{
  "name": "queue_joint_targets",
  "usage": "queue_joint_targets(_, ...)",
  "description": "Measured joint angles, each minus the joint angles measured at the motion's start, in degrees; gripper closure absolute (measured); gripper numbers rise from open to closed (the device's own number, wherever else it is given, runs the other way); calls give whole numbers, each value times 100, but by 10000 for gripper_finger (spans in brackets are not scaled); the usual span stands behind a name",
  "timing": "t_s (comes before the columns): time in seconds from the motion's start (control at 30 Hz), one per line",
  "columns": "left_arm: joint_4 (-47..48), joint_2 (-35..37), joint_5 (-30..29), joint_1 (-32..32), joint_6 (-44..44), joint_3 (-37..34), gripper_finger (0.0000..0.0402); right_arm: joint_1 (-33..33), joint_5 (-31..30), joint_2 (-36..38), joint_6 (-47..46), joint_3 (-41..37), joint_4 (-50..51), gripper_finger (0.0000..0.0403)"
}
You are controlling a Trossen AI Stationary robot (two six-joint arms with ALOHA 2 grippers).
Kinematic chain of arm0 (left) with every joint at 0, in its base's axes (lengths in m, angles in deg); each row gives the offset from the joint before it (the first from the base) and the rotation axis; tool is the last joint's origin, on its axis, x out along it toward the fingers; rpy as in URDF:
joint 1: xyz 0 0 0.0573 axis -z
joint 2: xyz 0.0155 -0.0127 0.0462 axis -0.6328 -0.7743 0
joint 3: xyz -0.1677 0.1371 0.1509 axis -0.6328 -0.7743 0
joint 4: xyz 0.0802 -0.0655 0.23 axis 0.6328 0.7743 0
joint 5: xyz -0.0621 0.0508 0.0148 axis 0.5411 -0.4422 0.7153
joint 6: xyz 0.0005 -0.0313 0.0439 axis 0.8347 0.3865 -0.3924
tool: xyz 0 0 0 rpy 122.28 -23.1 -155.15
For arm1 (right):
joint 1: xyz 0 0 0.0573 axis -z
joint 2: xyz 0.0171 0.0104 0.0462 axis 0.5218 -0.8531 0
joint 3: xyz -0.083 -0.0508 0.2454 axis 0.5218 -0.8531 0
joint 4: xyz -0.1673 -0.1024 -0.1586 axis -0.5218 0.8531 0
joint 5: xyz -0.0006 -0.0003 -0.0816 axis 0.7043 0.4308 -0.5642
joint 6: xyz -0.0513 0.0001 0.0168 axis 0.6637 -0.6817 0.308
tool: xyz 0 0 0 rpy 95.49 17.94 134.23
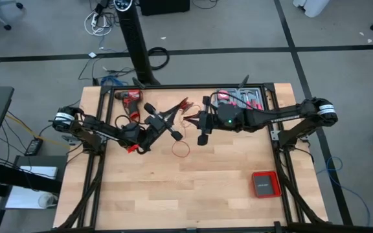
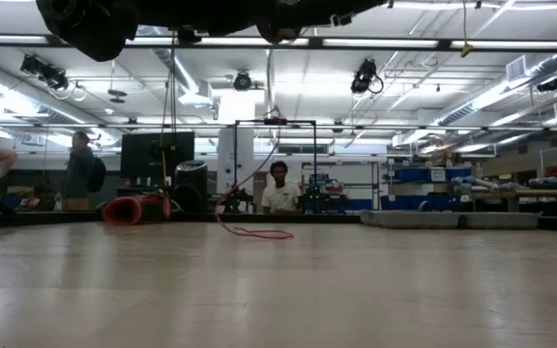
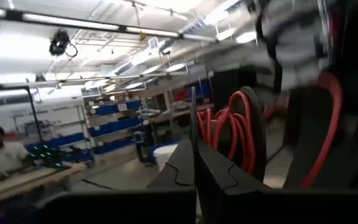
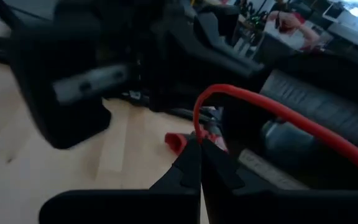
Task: Coil cords
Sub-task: Coil the red wire on the black spool
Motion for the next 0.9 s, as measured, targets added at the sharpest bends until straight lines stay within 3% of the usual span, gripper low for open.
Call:
queue_joint_targets(0.23,1000,-4,24,-74,-735,-4,401,26,10,115,99,10,471,403)
queue_joint_targets(0.43,1377,-4,46,-234,-1059,-4,401,128,572,131,296,7,474,403)
queue_joint_targets(0.6,1533,-4,302,-232,-1173,-4,401,294,741,131,586,7,579,403)
queue_joint_targets(0.8,1505,-4,171,-234,-1162,-4,401,465,1402,131,317,3,1030,403)
queue_joint_targets(0.9,1476,0,176,-225,-1154,-4,401,545,1130,135,101,-113,1276,403)
